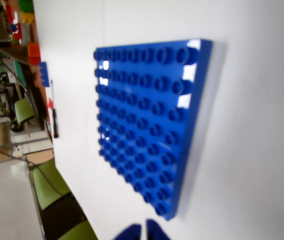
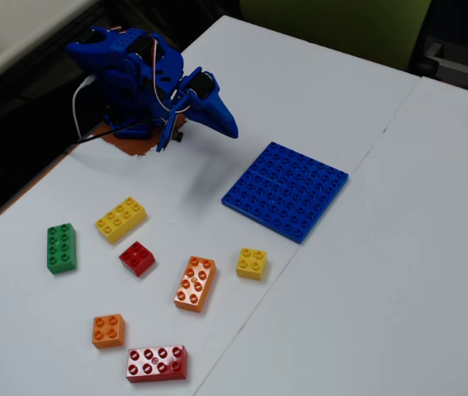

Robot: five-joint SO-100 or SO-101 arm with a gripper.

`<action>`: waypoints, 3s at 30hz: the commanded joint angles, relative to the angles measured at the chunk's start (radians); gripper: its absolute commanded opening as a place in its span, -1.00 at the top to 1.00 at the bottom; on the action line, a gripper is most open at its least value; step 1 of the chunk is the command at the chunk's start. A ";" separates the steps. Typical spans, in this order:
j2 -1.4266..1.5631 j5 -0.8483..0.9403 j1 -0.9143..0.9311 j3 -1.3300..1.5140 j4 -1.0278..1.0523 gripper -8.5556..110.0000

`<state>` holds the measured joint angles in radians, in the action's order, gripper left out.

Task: Pick up the 2x4 orange block and go up the 8x8 blue block.

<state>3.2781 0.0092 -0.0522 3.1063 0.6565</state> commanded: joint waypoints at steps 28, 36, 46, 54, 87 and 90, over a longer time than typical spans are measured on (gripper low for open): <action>0.043 0.009 0.000 0.043 0.003 0.86; 0.043 0.009 0.000 0.043 0.003 0.86; 0.043 0.009 -0.002 0.043 0.003 0.86; 0.043 0.009 -0.002 0.043 0.003 0.86; -0.525 0.282 0.048 -0.471 -0.114 0.86; -0.650 0.348 0.064 -0.623 -0.029 0.86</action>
<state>2.7197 0.3053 -0.0031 2.6507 0.5706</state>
